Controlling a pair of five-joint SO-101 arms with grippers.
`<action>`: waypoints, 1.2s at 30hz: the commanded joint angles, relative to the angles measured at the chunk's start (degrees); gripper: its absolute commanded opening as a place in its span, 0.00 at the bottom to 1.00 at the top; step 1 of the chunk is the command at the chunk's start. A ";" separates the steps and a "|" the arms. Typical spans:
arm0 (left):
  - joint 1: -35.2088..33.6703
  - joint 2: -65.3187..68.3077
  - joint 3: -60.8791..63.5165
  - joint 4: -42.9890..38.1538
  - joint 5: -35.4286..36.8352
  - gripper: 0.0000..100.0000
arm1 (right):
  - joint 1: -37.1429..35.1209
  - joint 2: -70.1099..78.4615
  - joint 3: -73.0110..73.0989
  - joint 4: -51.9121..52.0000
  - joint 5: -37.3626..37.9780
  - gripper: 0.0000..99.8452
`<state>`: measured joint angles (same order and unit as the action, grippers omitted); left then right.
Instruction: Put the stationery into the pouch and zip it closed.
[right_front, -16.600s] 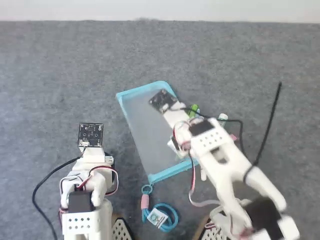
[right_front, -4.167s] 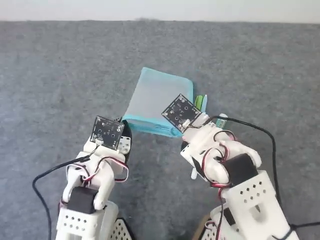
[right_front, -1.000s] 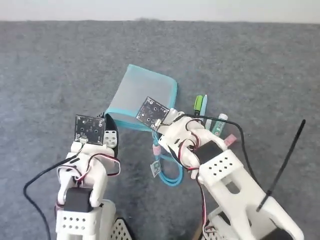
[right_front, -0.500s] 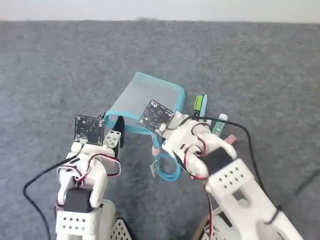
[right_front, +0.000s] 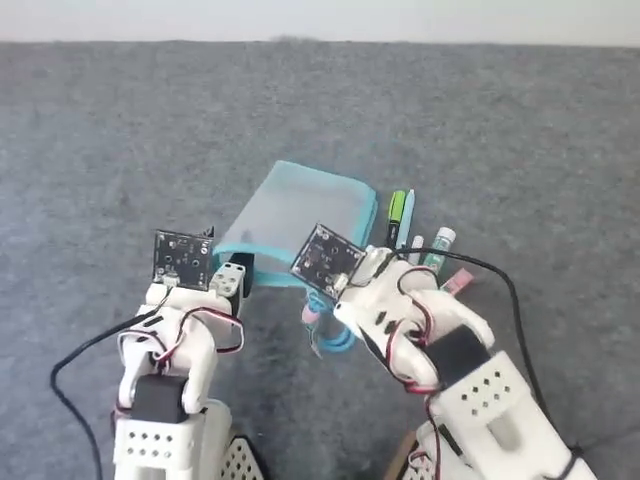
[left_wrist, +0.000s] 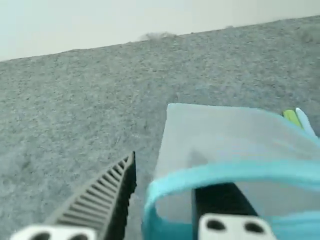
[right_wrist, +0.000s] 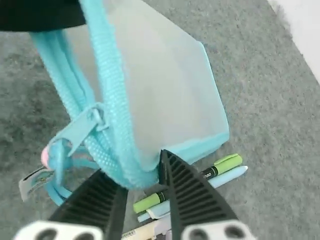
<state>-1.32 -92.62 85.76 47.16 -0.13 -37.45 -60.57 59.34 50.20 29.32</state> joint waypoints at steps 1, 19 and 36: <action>0.26 0.00 -0.31 -1.41 0.88 0.15 | -4.00 -5.32 -0.97 2.07 -0.09 0.01; 5.54 -0.44 -0.40 1.67 -5.63 0.04 | -5.41 -9.98 1.58 4.18 0.00 0.01; -4.75 0.00 -0.31 -2.11 1.67 0.01 | -4.97 -9.89 1.93 10.95 -2.90 0.25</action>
<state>0.35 -92.09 85.93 48.84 -1.98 -41.41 -68.40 62.07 58.81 27.30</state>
